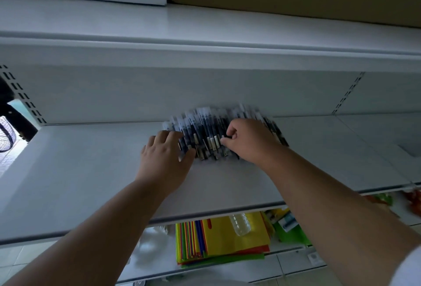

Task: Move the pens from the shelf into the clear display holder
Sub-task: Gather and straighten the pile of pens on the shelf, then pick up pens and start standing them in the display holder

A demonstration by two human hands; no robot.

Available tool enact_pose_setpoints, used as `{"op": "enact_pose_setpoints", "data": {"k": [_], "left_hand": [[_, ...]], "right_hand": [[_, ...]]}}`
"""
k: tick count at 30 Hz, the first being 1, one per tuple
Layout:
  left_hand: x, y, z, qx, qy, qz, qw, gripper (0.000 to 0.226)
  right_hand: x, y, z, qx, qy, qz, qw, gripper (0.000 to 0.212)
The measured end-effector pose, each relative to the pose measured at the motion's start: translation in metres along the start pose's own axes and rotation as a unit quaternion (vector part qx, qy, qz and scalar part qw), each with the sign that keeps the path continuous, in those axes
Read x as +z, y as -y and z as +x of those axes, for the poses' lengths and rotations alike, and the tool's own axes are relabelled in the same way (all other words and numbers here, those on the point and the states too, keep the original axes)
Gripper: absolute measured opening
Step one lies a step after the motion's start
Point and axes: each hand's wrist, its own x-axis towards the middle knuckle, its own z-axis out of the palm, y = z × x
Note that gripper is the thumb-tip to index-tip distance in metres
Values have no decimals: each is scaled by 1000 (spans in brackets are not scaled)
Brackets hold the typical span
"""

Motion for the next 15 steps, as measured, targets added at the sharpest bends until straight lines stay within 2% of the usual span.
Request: {"op": "enact_pose_setpoints", "data": {"k": [11, 15], "left_hand": [[0, 6, 2, -21, 27, -28, 999, 58], [-4, 16, 6, -65, 30, -47, 996, 55]], "right_hand": [[5, 21, 10, 93, 22, -17, 995, 43], [0, 9, 1, 129, -35, 44, 990, 38]]}}
